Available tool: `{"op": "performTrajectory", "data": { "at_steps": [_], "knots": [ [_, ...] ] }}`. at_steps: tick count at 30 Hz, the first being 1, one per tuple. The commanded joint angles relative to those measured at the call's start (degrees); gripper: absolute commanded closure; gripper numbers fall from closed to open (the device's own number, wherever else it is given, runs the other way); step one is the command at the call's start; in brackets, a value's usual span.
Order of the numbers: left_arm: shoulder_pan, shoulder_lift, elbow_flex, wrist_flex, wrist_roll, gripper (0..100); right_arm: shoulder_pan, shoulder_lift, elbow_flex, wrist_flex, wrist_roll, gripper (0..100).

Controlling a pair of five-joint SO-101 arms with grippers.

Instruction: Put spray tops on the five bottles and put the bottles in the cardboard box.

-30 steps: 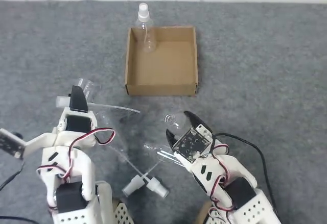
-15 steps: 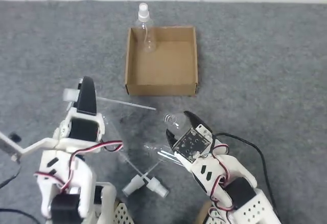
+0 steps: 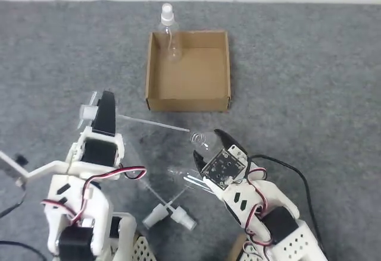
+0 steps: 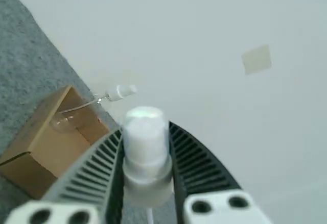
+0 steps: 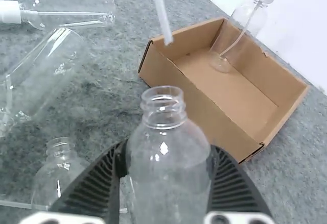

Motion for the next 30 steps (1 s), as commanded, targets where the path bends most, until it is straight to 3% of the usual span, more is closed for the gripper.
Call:
{"op": "performTrajectory", "data": {
  "at_steps": [1,30],
  "knots": [
    [0.1,-1.4,-1.9,2.5,0.7,99,0.1,-1.4,-0.7,-1.5,0.4,90.9],
    [3.4,-1.4,3.5,2.4,0.4,99,-0.4,-1.4,0.1,-1.6,0.4,90.9]
  ]
}}
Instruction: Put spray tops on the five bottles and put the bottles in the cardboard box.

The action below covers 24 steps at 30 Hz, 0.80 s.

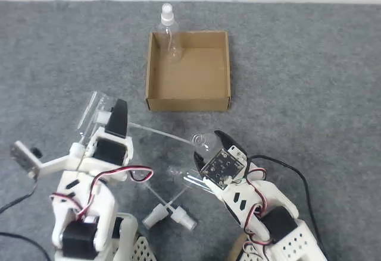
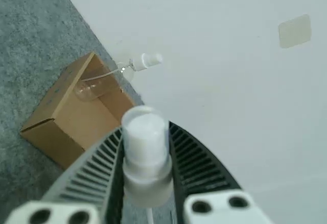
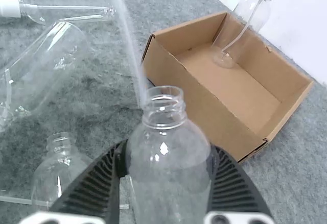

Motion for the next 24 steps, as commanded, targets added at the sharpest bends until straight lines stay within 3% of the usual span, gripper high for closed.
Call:
{"op": "performTrajectory", "data": {
  "at_steps": [1,19,24],
  "knots": [
    [0.2,-1.3,1.5,-3.0,0.0,99,-0.4,-1.4,-0.9,-1.6,0.4,90.9],
    [-0.2,-1.3,0.8,-5.9,0.4,99,-0.4,-1.4,2.0,-6.7,0.8,90.9],
    [-4.0,-1.3,-0.9,-6.0,0.8,99,-0.4,-1.4,2.0,-6.7,0.8,90.9]
  ]
}}
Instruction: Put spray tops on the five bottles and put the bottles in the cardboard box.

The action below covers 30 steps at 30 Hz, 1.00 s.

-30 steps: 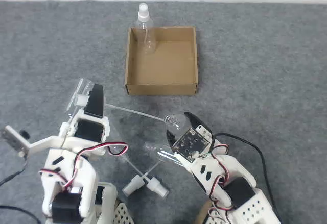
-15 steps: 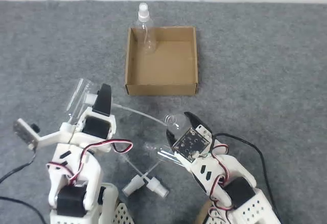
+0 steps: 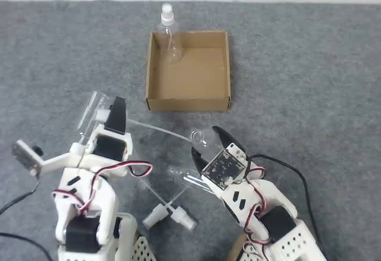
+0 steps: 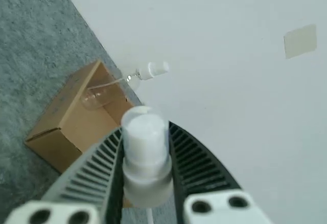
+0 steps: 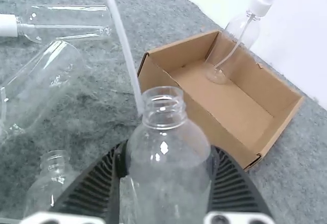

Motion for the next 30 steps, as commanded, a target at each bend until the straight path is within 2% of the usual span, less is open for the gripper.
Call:
{"op": "performTrajectory", "data": {
  "at_steps": [1,7,16,23,30],
  "knots": [
    [-2.7,-1.3,-5.1,-1.8,1.6,99,-0.5,-1.4,0.4,-1.4,0.8,90.9],
    [-2.5,-1.3,-5.6,-2.9,3.2,99,-2.9,-1.4,1.1,-1.5,0.9,90.9],
    [-2.8,-1.3,-6.8,-3.0,3.2,99,-2.9,-1.4,1.1,-1.5,0.9,90.9],
    [-2.5,-1.3,-10.7,4.0,2.9,99,-2.9,-1.4,1.1,-1.5,0.9,90.9],
    [-2.8,-1.3,-10.3,4.7,2.8,99,-2.9,-1.4,1.1,-1.5,0.9,90.9]
  ]
}}
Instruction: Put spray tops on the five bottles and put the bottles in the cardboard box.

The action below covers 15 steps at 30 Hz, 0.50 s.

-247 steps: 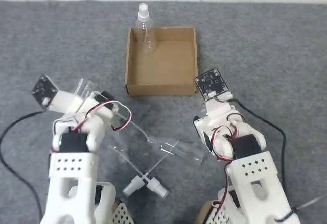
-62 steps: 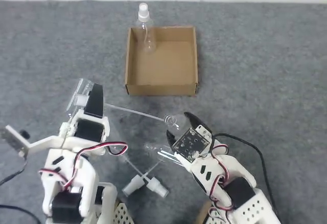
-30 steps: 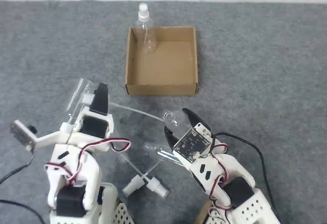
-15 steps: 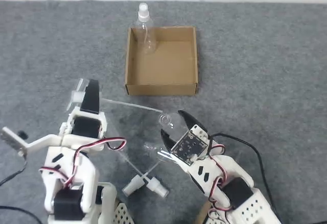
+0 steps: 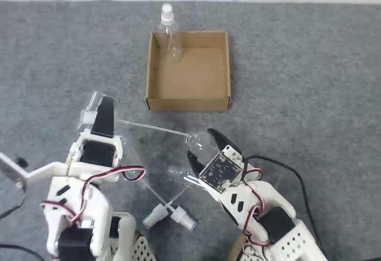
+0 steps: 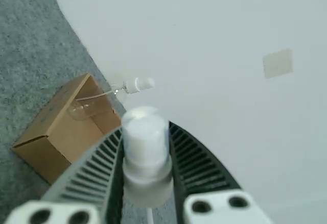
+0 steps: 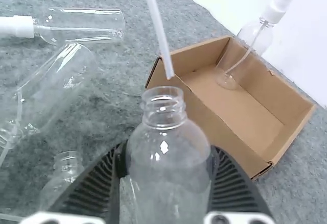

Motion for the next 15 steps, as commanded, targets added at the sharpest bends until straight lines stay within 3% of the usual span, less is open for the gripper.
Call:
{"op": "performTrajectory", "data": {
  "at_steps": [1,15],
  "knots": [
    [-0.1,-1.3,-2.4,0.1,0.1,99,-0.4,-1.4,1.1,-1.5,0.7,90.9],
    [0.2,-1.3,1.5,-0.3,-1.8,99,-0.4,-1.4,1.1,-1.5,0.7,90.9]
  ]
}}
